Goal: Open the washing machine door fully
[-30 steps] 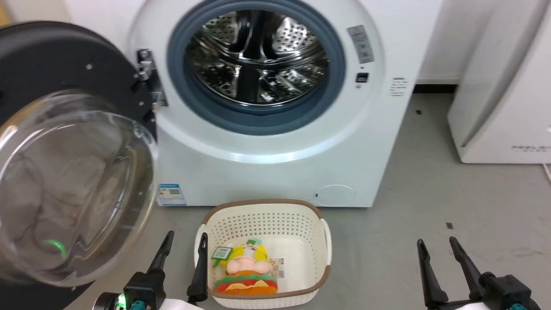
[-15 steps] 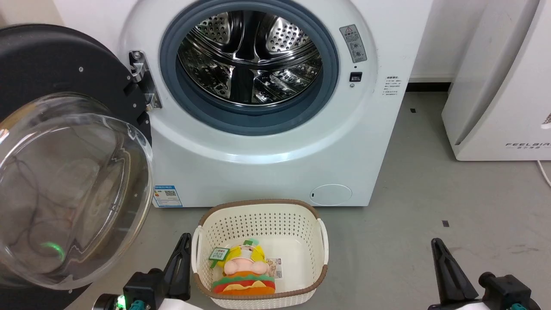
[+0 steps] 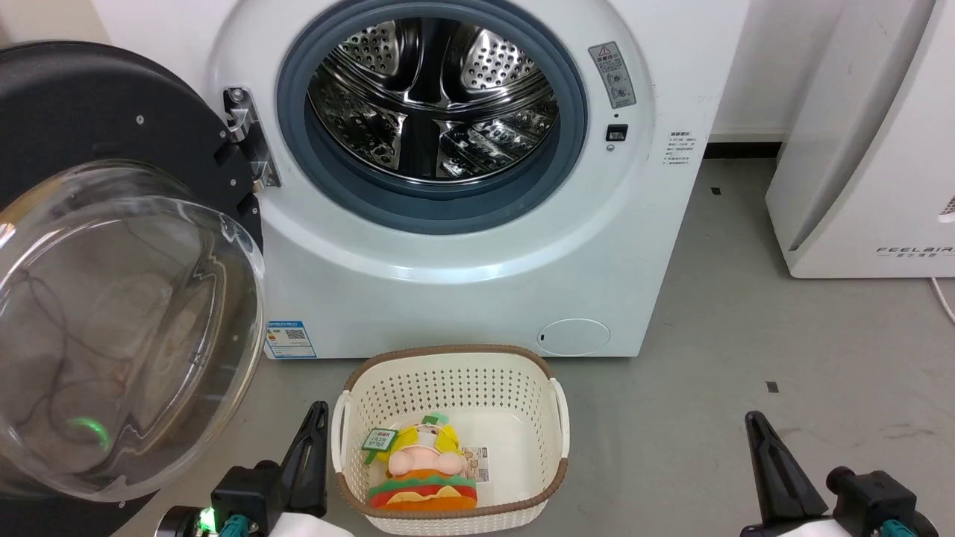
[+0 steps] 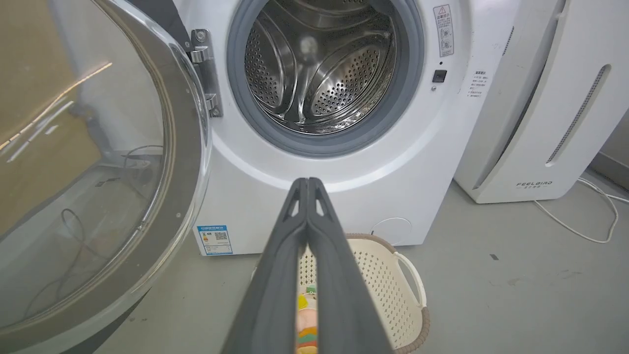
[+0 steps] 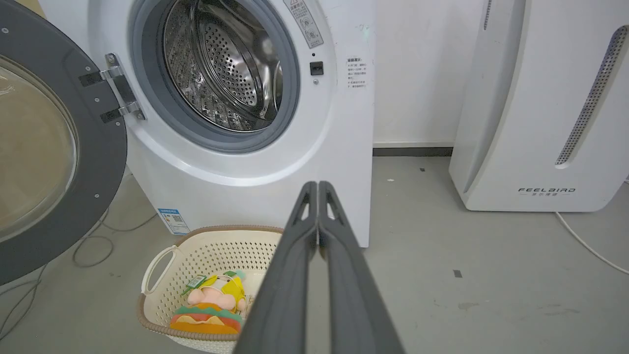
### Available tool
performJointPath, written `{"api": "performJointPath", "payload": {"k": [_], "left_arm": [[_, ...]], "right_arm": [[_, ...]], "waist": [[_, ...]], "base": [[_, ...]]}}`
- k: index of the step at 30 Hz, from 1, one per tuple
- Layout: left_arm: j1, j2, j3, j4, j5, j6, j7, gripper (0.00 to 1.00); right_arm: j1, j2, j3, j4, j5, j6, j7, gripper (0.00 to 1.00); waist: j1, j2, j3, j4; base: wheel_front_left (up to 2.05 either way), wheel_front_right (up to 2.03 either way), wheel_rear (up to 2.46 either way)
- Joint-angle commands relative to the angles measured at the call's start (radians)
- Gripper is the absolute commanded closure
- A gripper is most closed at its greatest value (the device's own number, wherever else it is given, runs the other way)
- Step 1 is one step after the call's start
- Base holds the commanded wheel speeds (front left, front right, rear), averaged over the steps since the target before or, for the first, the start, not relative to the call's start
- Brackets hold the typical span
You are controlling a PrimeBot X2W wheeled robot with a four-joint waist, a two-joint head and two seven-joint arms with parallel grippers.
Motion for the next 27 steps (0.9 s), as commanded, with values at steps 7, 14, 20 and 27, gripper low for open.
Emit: {"api": "performJointPath", "payload": {"k": [7,14,20,27], "left_arm": [[-0.009,0.0,0.007,-0.015,0.015,0.006,0.018,1.0],[-0.012,0.0,0.011,-0.023,0.02,0.008,0.032,1.0],[-0.014,0.001,0.014,-0.03,0.024,0.009,0.044,1.0],[-0.017,0.001,0.018,-0.038,0.03,0.011,0.058,1.0]], "right_arm": [[-0.016,0.001,0.0,-0.017,-0.018,0.0,0.019,1.0],[-0.021,0.001,-0.001,-0.024,-0.026,0.0,0.033,1.0],[-0.025,0.001,-0.001,-0.03,-0.033,0.0,0.044,1.0],[-0.03,0.001,-0.001,-0.037,-0.041,0.0,0.058,1.0]], "waist": [[0.0,0.0,0.0,0.001],[0.0,0.0,0.001,0.001],[0.0,0.0,0.001,0.001],[0.0,0.0,0.002,0.002]], "base": [[0.0,0.0,0.0],[0.0,0.0,0.0],[0.0,0.0,0.0],[0.0,0.0,0.0]]}}
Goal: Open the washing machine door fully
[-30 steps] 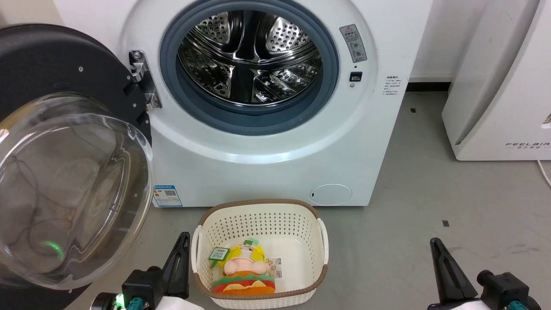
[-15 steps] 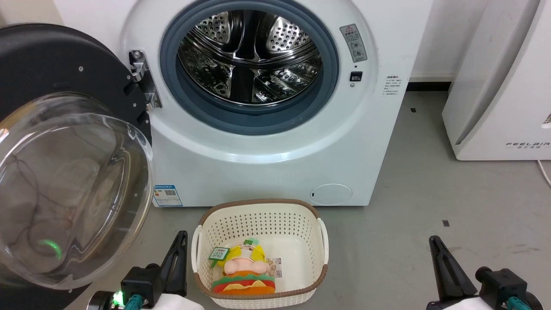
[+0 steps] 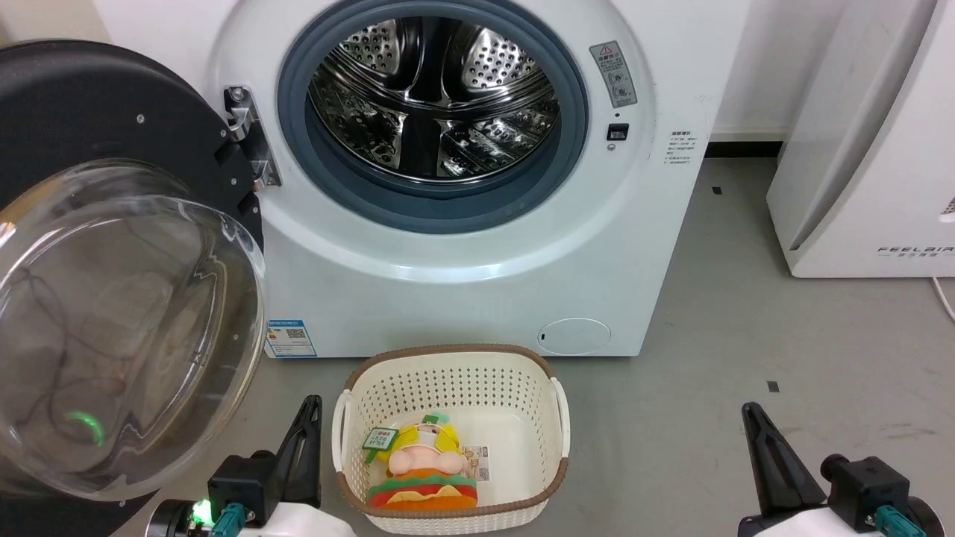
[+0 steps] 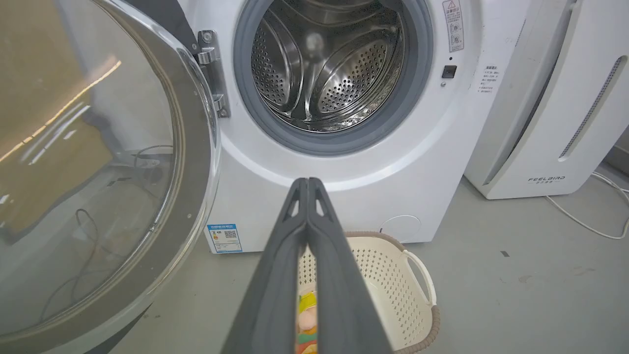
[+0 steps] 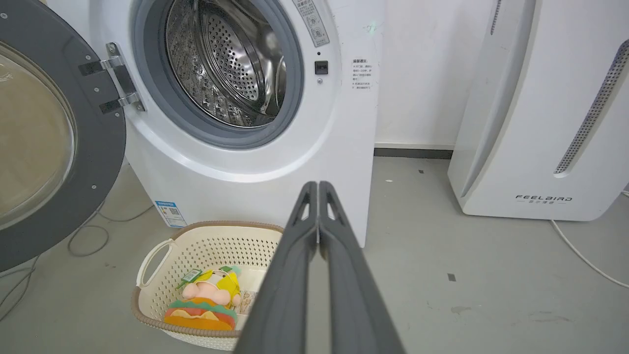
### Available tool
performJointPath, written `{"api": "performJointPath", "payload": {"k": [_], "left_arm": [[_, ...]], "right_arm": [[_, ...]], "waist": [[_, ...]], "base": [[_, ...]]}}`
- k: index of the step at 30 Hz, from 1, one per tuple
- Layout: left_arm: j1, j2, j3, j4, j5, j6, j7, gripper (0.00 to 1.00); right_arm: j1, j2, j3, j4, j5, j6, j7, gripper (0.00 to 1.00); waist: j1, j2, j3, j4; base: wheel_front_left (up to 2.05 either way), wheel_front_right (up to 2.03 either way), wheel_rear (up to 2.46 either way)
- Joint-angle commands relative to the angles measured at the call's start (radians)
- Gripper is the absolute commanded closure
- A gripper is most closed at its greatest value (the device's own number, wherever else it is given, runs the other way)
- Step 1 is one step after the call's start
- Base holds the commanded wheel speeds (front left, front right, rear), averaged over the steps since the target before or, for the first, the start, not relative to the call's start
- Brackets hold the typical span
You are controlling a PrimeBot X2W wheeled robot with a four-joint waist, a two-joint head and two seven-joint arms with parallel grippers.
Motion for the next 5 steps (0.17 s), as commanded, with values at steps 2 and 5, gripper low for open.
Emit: {"api": "performJointPath", "payload": {"k": [2,5], "left_arm": [[-0.013,0.001,0.005,-0.008,0.007,0.002,0.01,1.0],[-0.014,0.001,0.007,-0.012,0.009,0.003,0.016,1.0]], "right_arm": [[-0.018,0.001,-0.001,-0.011,-0.007,0.0,0.009,1.0],[-0.021,0.001,-0.001,-0.014,-0.011,0.0,0.015,1.0]], "waist": [[0.0,0.0,0.0,0.0],[0.0,0.0,0.0,0.0]], "base": [[0.0,0.0,0.0],[0.0,0.0,0.0]]}}
